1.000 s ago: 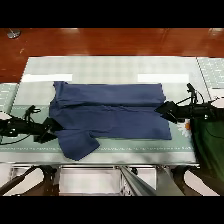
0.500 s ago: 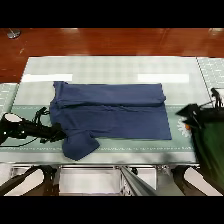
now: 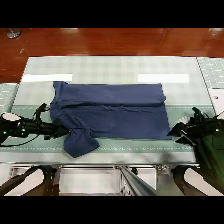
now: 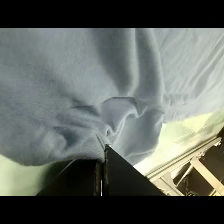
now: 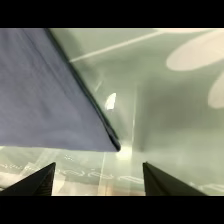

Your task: Fold the shirts.

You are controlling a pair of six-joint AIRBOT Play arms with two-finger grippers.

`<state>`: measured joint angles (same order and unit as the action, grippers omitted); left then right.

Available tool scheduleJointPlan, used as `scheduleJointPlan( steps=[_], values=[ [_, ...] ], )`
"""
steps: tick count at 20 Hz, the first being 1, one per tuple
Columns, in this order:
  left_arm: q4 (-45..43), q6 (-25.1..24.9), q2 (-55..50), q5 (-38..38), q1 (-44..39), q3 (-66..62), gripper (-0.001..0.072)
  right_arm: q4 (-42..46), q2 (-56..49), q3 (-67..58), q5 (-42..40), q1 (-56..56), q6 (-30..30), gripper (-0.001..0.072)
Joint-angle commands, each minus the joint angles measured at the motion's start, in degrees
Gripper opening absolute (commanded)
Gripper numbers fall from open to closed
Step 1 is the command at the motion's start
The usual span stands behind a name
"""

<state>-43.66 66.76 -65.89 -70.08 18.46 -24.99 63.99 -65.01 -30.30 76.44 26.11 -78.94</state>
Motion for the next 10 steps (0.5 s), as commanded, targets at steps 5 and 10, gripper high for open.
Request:
scheduleJointPlan(
  steps=[5, 10],
  values=[
    [0.7, -0.35, 0.02, 2.67, -0.02, -0.07, 0.0027, -10.05, -2.95, -1.09, -9.27, -6.36, 0.39, 0.0622],
    [1.73, -0.33, 0.02, 0.13, 1.51, -4.76, 0.0027, -9.81, -3.87, -8.11, -4.44, -7.69, 4.63, 0.0016]
  ],
)
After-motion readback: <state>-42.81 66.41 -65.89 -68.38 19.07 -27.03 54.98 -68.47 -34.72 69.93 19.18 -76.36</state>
